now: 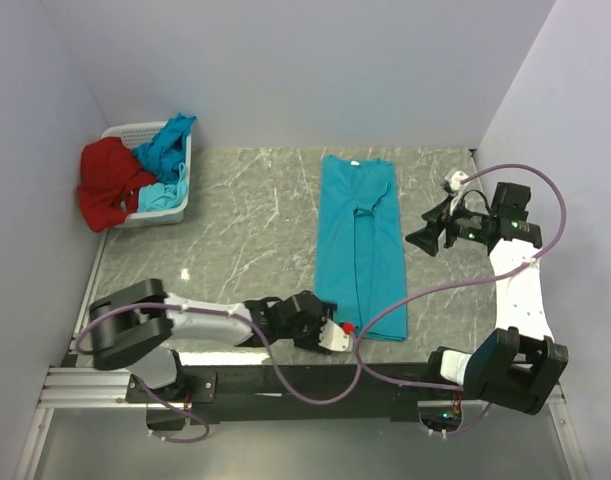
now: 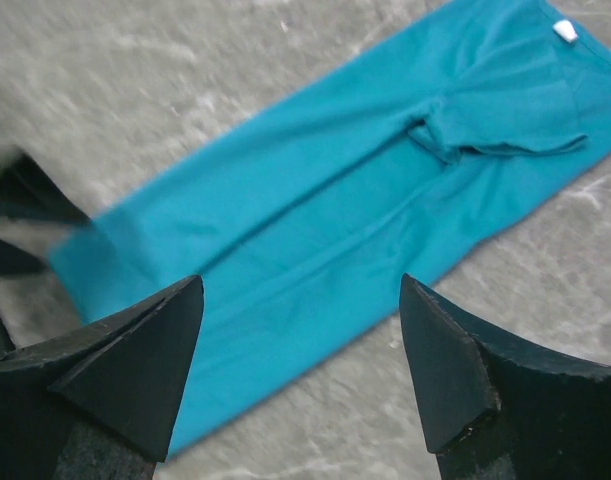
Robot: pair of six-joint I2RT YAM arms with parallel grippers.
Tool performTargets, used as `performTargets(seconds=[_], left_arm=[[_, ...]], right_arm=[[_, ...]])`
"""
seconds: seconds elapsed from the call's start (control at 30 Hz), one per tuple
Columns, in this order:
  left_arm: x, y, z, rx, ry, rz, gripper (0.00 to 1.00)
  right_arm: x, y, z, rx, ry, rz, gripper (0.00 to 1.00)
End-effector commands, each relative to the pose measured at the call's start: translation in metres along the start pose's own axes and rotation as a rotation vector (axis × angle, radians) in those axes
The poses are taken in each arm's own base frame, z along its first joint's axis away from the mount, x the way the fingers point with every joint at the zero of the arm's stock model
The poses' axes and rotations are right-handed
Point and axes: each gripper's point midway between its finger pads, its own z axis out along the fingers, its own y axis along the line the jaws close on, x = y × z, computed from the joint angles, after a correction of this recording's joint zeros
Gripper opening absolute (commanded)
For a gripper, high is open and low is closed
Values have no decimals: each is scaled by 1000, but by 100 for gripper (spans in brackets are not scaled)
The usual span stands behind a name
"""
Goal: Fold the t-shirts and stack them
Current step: Fold the tshirt
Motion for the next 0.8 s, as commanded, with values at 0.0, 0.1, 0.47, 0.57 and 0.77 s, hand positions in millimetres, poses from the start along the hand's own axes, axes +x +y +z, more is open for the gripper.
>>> performTargets(seconds=[0.0,0.1,0.47,0.57,0.77], left_arm=[[-19,10,-26,-77,-106,-76,92],[-33,20,-48,-126,-181,-91,100],[-55,16,-53,-26,-295,-224,100],[-46,9,-42,-25,-272,-225,99],[-40,10,-20,-30,-220,-206,94]], right_arm=[[18,-2,-2,66,100,-200,86],[50,6,1,121,168,-364,87],[173,109,11,-351,474,-869,81],[187,116,13,-358,514,-874,80],[216,132,13,-438,591,-895,77]])
